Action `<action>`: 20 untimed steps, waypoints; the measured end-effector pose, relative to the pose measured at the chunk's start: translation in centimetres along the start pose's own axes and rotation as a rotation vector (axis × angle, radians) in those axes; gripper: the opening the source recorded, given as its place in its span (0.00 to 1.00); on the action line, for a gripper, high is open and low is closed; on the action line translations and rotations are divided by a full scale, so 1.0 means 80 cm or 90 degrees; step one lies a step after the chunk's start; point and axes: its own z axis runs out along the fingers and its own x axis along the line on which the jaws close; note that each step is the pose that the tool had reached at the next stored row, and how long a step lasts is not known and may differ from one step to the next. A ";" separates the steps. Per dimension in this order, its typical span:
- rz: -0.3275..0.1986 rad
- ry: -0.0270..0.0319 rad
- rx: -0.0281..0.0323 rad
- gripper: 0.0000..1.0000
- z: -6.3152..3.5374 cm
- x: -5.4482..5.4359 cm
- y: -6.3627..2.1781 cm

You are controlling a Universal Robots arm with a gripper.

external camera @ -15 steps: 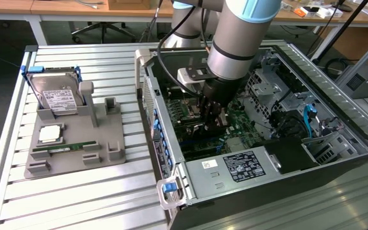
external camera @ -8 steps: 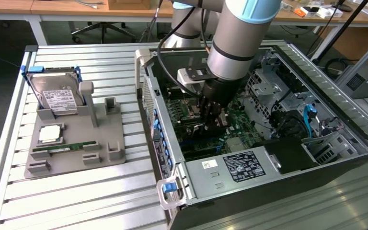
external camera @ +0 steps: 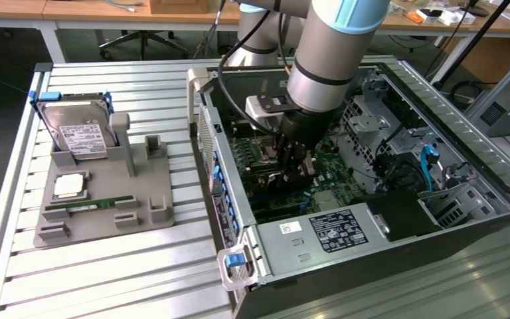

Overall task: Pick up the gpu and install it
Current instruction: 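Insert the gpu into the slot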

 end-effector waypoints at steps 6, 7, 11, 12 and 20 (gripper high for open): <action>0.000 -0.0001 0.0001 0.27 0.003 0.000 0.000; 0.000 0.0000 0.0000 0.27 0.004 0.000 0.000; 0.000 0.0002 0.0000 0.27 0.006 0.000 0.000; 0.000 0.0002 0.0000 0.27 0.007 0.000 0.000; 0.000 0.0002 0.0000 0.27 0.008 0.000 0.000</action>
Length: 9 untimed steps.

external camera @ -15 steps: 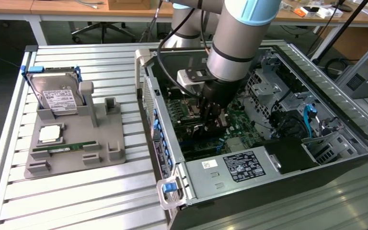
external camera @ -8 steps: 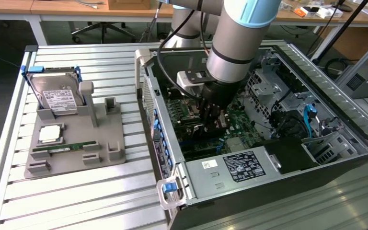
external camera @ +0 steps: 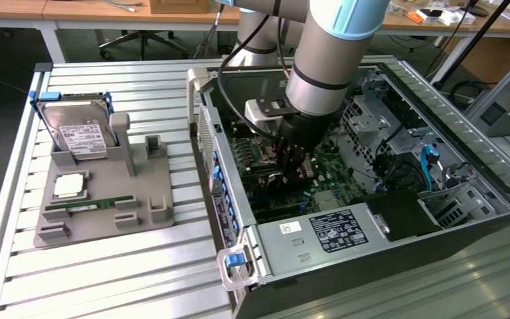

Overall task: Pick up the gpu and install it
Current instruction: 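Insert the gpu into the slot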

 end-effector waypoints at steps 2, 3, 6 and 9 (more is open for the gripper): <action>0.000 0.0027 0.0001 0.27 0.000 0.000 0.000; 0.000 0.0037 0.0001 0.27 -0.002 0.000 0.000; 0.000 0.0036 -0.0002 0.27 -0.002 -0.004 0.000; 0.000 0.0035 -0.0017 0.27 0.002 -0.004 -0.001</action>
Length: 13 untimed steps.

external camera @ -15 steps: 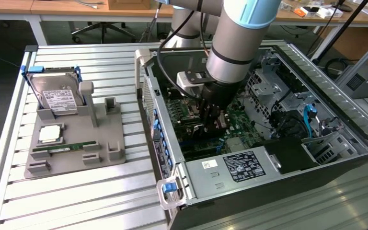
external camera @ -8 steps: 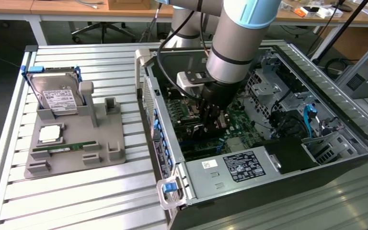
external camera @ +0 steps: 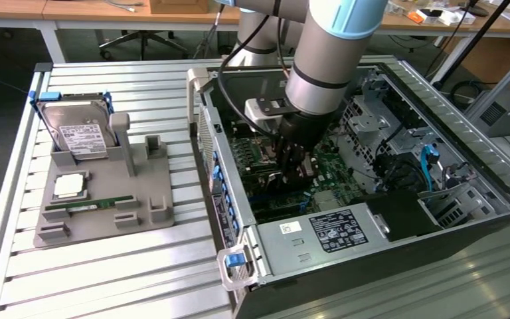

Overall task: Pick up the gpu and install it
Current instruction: 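Insert the gpu into the slot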

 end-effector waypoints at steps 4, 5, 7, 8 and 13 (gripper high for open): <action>0.000 0.0003 -0.0009 0.27 0.001 0.000 0.000; 0.000 0.0002 -0.0009 0.27 0.001 0.000 0.000; 0.000 -0.0001 -0.0006 0.27 0.002 0.000 0.000; 0.000 -0.0001 -0.0006 0.35 0.002 0.000 -0.001; 0.001 0.0005 -0.0009 0.41 0.000 0.000 0.000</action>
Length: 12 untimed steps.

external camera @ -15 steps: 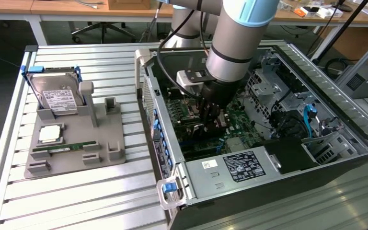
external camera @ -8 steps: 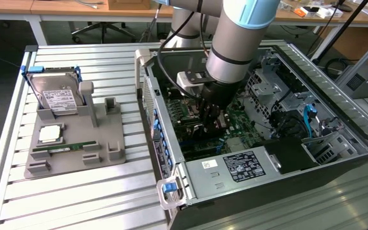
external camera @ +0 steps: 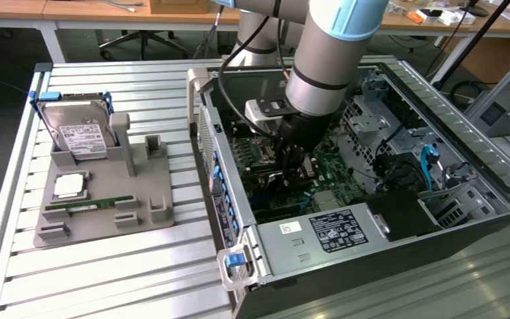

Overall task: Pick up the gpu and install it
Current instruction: 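Insert the gpu into the slot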

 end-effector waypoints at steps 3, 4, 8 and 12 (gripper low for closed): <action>0.000 -0.0003 0.0007 0.41 -0.011 0.000 0.000; 0.000 -0.0003 0.0010 0.41 -0.018 0.000 0.000; 0.000 -0.0002 0.0038 0.39 -0.041 0.000 0.001; 0.000 -0.0003 0.0046 0.20 -0.048 -0.001 0.001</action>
